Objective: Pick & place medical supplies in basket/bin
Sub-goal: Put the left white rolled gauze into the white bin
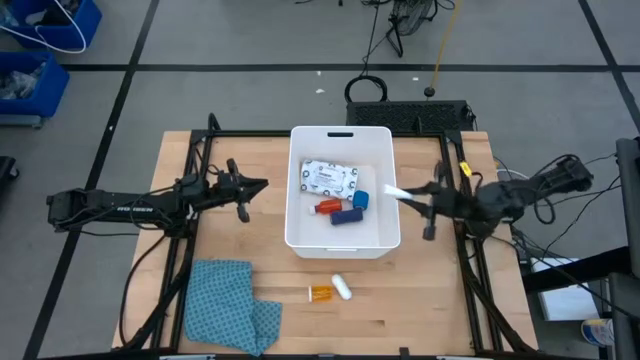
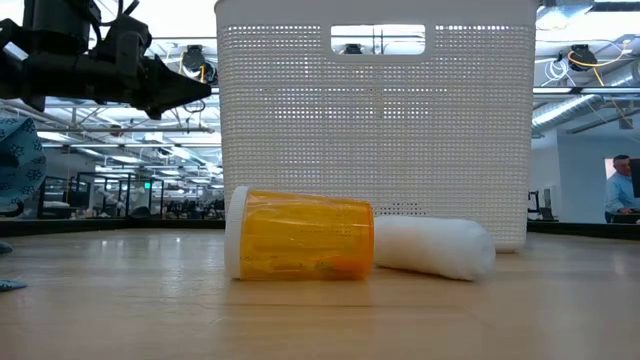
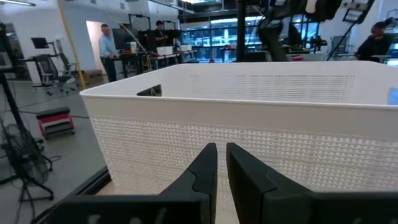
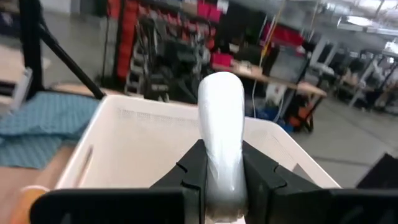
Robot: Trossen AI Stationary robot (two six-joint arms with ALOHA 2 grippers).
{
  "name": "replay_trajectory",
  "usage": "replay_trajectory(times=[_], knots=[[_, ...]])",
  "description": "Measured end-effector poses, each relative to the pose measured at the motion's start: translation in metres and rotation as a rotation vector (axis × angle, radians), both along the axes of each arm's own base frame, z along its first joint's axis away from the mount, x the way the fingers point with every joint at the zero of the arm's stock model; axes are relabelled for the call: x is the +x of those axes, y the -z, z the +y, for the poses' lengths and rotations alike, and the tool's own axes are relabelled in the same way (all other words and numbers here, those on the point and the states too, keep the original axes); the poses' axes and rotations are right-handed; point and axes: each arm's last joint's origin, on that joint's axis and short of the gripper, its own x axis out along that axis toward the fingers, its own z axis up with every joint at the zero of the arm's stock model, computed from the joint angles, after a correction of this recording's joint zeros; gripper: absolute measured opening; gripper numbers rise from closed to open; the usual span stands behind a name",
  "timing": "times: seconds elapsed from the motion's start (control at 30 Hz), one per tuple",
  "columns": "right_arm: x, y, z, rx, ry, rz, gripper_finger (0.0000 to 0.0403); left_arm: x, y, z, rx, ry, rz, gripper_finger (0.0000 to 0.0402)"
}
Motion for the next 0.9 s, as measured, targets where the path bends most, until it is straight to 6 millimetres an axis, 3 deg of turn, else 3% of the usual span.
replay_trajectory(times=[0.2,0.33,0.63,0.9], knots=[[0.040,-0.021,-0.026,0.022,0.021,0.142,0.0050,0.000,-0.001,0.000,0.004,-0.005,-0.005,0.0040],[0.071,-0.022,-0.053,0.102,-0.016,0.261,0.0050,0.000,-0.001,0.000,0.004,-0.004,-0.005,0.0040],[0.128,0.006,-0.107,0.191,-0.103,0.499,0.0050,0.000,0.000,0.000,0.004,-0.004,-0.003,0.0040],[0.164,0.042,-0.124,0.158,-0.159,0.645,0.0050,0.000,0.001,0.000,0.000,-0.004,0.013,0.0040]])
